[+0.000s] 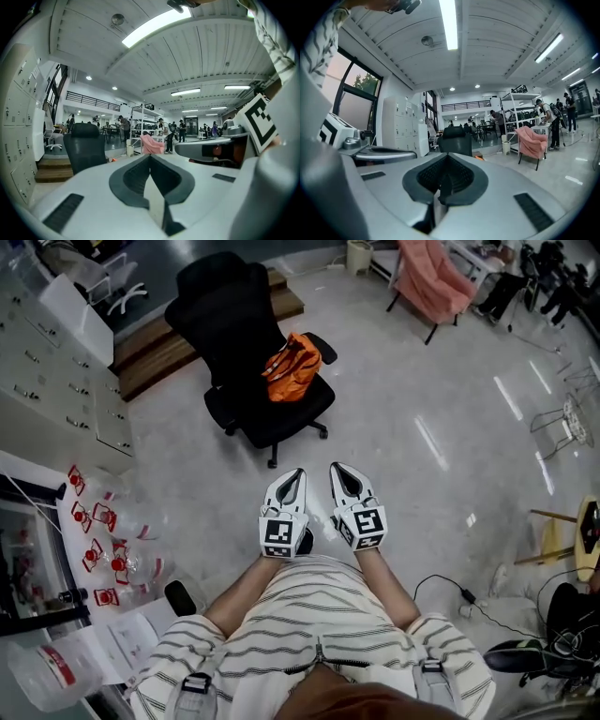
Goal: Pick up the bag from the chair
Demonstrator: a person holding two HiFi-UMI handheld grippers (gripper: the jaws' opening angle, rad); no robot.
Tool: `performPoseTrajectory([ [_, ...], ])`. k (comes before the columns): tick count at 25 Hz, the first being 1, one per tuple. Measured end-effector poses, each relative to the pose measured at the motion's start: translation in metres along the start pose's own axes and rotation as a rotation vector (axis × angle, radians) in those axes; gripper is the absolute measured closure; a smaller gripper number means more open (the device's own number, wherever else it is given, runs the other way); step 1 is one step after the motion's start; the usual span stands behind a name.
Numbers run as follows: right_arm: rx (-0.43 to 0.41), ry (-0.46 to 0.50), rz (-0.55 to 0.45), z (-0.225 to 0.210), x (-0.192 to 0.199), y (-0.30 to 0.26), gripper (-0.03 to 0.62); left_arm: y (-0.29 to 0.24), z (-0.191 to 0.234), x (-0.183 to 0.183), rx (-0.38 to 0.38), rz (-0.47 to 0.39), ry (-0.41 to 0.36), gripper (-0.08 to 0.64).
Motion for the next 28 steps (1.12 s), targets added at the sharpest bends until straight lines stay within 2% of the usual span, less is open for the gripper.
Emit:
performPoseTrajectory([
  [13,0.031,0.026,0.032,-0.04,-0.023,-0.102,0.574,-0.084,0.071,-0.013,-0.002,0.025,0.02,0.537],
  [23,0.014,0.02,0.036,-0.048,-0.031,-0.17,0.574,-0.124,0.127,-0.017,-0.028,0.03,0.034,0.537],
  [28,0.037,0.014,0.04,-0.059,-0.031,-0.186,0.574,-0.144,0.143,-0.02,-0.051,0.032,0.063,0.537],
])
Point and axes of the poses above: the fingertips, and each gripper's own axes: y backward along the fingers, z to its left, x out of its underside, the point moved 3 cm from there along y, backward along the fingers, and after that the axes turned 1 degree about y, right-handed, at the moved point
